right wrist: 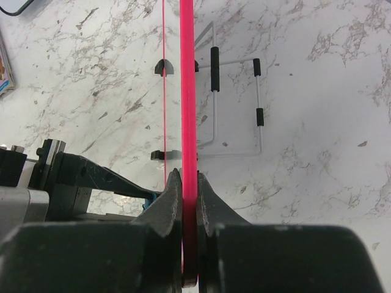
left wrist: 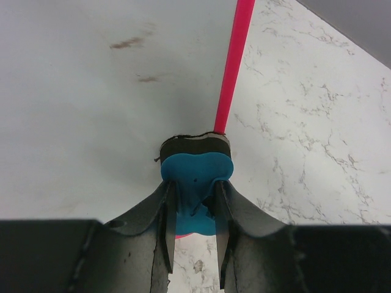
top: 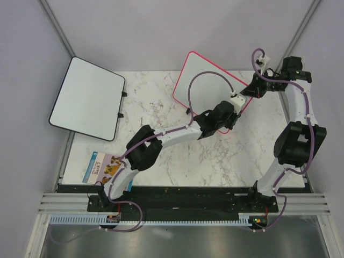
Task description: Erase the whiteboard
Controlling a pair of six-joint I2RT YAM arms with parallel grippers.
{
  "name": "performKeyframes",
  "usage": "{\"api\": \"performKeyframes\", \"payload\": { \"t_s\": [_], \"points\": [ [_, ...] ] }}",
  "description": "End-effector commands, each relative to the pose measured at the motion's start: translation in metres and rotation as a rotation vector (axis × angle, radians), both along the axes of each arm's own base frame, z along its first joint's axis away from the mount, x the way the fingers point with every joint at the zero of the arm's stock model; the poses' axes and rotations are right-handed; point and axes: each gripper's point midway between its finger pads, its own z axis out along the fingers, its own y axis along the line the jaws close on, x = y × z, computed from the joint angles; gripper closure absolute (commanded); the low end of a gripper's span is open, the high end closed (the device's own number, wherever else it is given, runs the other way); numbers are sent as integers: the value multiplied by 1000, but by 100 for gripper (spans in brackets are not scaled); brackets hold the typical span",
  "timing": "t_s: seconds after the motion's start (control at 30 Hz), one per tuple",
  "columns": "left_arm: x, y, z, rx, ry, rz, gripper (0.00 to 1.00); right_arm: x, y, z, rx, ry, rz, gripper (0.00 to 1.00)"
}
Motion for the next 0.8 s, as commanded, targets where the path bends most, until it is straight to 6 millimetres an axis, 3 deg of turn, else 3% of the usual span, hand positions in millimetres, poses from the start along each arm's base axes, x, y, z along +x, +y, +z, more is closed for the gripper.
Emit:
{"api": "performKeyframes", "payload": {
  "t_s": [0.0,0.17,0.43,0.47,0.5,0.77],
  "points": [
    [59,22,28,-79,-78,177,98,-66,26,-96,-143,374,153,100],
    [87,33,60,-134,-126,241,98,-66,26,-97,-145,377,152,100],
    [113,38,99,-213,-198,286,98,-66,26,-98,-143,383,151,100],
    [115,36,89,-196,-187,281,98,-66,26,-97,-141,385,150,100],
    [118,35,98,-209,-196,286,98,-66,26,-98,-143,385,151,100],
    [127,44,89,-196,-180,308,98,-67,26,-97,-143,384,154,100]
  ]
}}
